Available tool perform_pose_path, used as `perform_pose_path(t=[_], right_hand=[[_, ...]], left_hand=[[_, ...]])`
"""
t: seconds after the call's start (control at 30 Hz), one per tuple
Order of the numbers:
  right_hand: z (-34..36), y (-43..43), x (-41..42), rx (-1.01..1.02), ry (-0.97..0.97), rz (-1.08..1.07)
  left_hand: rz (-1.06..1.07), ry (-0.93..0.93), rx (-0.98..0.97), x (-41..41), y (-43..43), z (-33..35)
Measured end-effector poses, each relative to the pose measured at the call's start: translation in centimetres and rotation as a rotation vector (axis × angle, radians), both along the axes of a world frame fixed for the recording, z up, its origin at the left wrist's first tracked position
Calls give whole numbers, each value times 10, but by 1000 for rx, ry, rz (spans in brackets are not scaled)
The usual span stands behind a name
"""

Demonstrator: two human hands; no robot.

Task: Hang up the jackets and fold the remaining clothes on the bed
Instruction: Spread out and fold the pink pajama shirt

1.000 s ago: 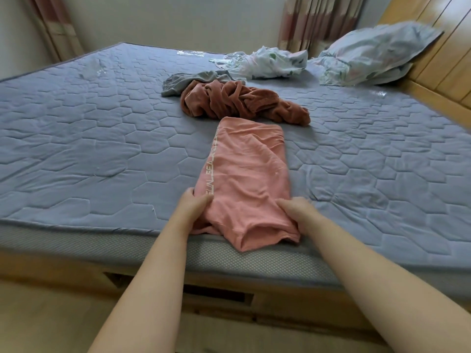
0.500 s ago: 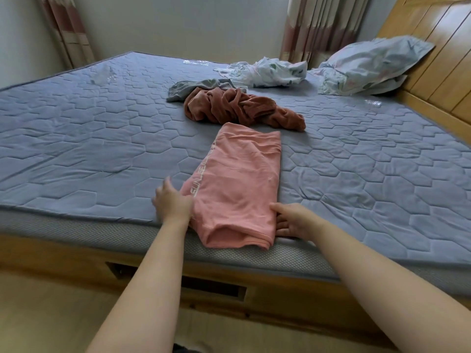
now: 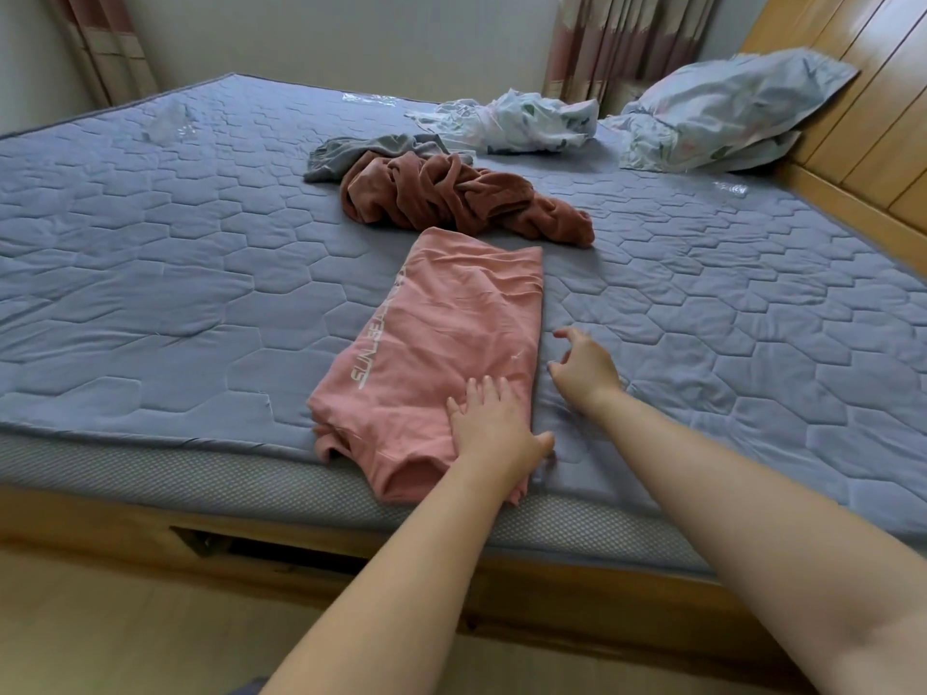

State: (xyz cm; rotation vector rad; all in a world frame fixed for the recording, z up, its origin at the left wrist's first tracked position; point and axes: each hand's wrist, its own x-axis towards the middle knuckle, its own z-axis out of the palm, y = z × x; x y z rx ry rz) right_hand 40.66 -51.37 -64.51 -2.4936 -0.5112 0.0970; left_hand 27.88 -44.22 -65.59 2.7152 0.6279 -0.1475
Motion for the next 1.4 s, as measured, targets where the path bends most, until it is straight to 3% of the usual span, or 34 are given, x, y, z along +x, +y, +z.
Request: perform_pose_path(t=[0.1, 0.23, 0.37, 0.5, 0.77, 0.87, 1.1, 1.17, 1.3, 1.4], right_hand=[[2, 18, 17, 65, 69, -63], [3, 42, 46, 319, 379, -272], [-5, 52, 76, 430, 563, -287], [9, 64, 69, 404, 649, -240], [61, 73, 98, 650, 510, -276], [116, 55, 92, 763, 432, -338], [214, -42, 132, 681, 289, -526], [226, -65, 146, 684, 269, -540], [190, -125, 268, 769, 204, -570], [228, -129, 187, 972, 105, -578]], left_hand=[[54, 23, 30, 9, -2, -3], [50, 85, 52, 16, -1, -3], [-26, 150, 126, 17, 1, -7], [-74, 118, 159, 23, 10, 5], [-151, 137, 201, 43, 33, 90], [-172, 30, 227, 46, 34, 137], [-197, -92, 416, 69, 45, 236], [-184, -159, 545, 84, 41, 248], [-176, -344, 763, 114, 30, 261], [-219, -521, 834, 131, 30, 273]])
